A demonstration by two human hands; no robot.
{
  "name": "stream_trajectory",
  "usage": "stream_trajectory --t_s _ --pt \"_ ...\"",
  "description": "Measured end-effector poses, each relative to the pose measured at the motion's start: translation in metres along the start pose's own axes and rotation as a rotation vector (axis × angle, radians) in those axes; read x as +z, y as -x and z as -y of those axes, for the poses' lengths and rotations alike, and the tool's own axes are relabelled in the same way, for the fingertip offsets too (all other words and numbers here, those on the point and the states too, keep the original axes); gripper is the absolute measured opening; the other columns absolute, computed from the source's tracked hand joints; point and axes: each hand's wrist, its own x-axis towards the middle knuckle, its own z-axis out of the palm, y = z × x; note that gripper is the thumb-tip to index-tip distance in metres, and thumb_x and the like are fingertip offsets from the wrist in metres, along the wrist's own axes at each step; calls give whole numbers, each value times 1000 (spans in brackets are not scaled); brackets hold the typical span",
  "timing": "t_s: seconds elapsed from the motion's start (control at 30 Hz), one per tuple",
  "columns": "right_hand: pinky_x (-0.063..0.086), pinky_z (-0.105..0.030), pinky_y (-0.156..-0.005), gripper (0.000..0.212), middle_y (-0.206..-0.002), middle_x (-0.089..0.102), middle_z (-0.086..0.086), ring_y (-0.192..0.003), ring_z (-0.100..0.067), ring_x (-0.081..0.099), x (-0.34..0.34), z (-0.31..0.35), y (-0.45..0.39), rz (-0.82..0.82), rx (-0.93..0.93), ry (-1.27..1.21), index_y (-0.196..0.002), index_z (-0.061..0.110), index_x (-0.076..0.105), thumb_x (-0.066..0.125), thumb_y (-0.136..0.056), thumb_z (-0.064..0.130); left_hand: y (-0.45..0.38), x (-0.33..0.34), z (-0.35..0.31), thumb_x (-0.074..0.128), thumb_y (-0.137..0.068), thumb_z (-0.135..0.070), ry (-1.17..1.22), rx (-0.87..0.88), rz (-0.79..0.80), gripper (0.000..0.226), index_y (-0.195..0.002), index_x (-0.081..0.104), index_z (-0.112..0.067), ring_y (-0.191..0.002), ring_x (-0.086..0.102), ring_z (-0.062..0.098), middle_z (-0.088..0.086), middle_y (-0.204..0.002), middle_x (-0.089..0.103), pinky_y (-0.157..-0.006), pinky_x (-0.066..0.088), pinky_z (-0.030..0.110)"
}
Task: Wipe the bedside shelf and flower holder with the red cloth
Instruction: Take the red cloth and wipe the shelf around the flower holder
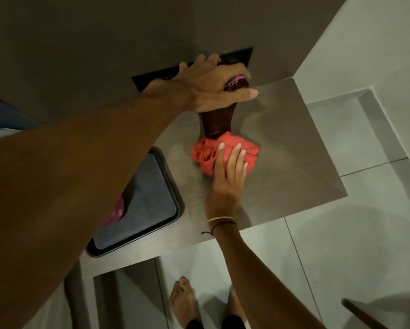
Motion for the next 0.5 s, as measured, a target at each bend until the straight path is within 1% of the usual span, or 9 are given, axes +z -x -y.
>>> stream_trajectory --t_s 0.03,0.1,0.17,0.23,0.27,0.33,0.4,0.47,0.5 --pt "29 -59 -120 48 -162 30 -21 -152 -38 22 -3 -8 8 65 -43 37 -155 16 33 19 -110 22 1 0 -1 30 -77 -87 1 3 -2 74 -139 43 -49 -136 37 42 18 -149 42 -109 23 69" --pt "31 -61 -118 53 -161 34 -19 -151 -39 26 -13 -24 18 178 -128 77 -153 18 38 28 -104 31 3 0 -3 33 -81 -84 0 6 -7 71 -141 43 -47 -137 37 42 19 -149 41 -109 22 69" --pt "35 -64 -115 54 -159 39 -16 -149 -37 32 -26 -40 31 223 -187 53 -150 19 45 36 -98 31 3 -2 -2 36 -85 -81 2 1 -15 67 -142 43 -46 -137 37 41 19 -149 41 -109 23 69" --pt "40 -65 -111 53 -155 46 -13 -145 -34 39 -40 -60 52 180 -155 9 -147 18 49 48 -94 20 2 -3 -1 37 -87 -79 15 -5 -21 65 -143 43 -45 -137 37 42 20 -148 41 -109 23 70" --pt "42 -64 -110 57 -153 48 -12 -144 -33 41 -47 -69 60 121 -99 0 -146 17 49 57 -90 11 2 -3 0 37 -87 -79 22 -9 -19 65 -143 43 -45 -137 37 42 20 -147 41 -110 23 70" --pt "39 -63 -114 73 -152 50 -15 -144 -35 41 -54 -79 63 15 42 25 -147 14 48 69 -79 -4 2 -2 0 38 -87 -78 27 -14 -19 64 -143 43 -46 -137 36 42 19 -147 41 -110 23 71" --pt "32 -64 -117 77 -153 47 -21 -145 -39 38 -47 -74 49 7 128 91 -148 10 47 71 -77 -5 2 0 1 38 -87 -79 22 -15 -29 64 -143 42 -47 -137 36 42 19 -146 41 -111 23 70" --pt "31 -62 -118 76 -153 46 -22 -145 -40 38 -32 -55 35 65 121 181 -147 10 48 71 -75 0 2 1 1 37 -86 -80 30 -19 -47 64 -141 43 -48 -137 37 42 19 -145 43 -111 23 69" --pt "33 -60 -118 72 -152 48 -21 -144 -38 41 -23 -44 29 86 88 206 -145 10 52 71 -76 2 3 1 1 38 -85 -81 36 -20 -55 65 -141 43 -49 -137 37 42 19 -145 43 -111 22 70"
